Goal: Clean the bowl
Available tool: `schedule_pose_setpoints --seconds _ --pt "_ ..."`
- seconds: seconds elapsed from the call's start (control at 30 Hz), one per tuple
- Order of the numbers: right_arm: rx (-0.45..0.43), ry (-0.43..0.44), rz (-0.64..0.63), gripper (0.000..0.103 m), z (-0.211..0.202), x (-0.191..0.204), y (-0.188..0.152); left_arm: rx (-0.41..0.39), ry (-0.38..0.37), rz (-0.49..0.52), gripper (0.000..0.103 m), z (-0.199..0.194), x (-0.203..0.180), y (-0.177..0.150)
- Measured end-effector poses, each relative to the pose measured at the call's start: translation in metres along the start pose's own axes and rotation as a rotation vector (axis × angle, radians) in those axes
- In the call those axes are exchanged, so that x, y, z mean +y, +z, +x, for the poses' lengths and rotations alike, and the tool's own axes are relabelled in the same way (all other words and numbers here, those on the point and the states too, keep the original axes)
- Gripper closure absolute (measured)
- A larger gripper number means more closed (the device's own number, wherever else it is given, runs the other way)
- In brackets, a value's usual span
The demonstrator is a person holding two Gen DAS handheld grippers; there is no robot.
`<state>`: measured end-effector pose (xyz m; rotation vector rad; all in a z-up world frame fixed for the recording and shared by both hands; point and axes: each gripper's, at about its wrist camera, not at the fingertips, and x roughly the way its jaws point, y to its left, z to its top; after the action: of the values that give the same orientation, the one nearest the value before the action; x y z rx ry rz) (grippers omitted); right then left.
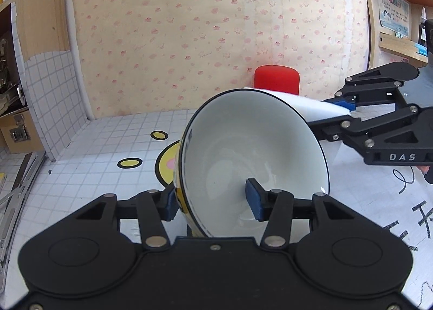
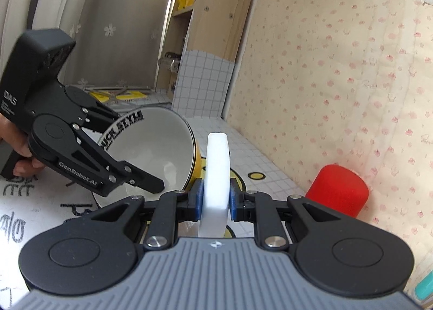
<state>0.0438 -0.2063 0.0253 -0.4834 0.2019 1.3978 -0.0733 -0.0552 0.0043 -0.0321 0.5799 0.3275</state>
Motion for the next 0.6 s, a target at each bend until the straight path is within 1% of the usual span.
schedule_pose_setpoints --seconds 0.13,0.23,0.3,0.43,0.6 --pt "-0.001 0.008 0.006 0.082 0.002 0.001 0.0 -0.031 0.014 0.054 0.042 0.001 -0.003 0.002" --pt "-0.002 0.019 0.006 0.082 0.004 0.002 0.0 -0.065 0.028 0.086 0.036 0.001 -0.004 0.007" --pt "0.0 0.025 -0.001 0.082 0.006 0.004 0.0 -0.059 0.011 0.045 0.035 0.002 0.0 0.01" --pt "-0.003 0.024 0.007 0.082 0.007 0.004 0.0 -0.062 0.026 0.049 0.036 0.0 -0.002 0.009" --pt "-0.054 0.009 0.02 0.082 0.006 0.007 0.005 -0.043 0.018 -0.011 0.038 -0.003 0.006 0.006"
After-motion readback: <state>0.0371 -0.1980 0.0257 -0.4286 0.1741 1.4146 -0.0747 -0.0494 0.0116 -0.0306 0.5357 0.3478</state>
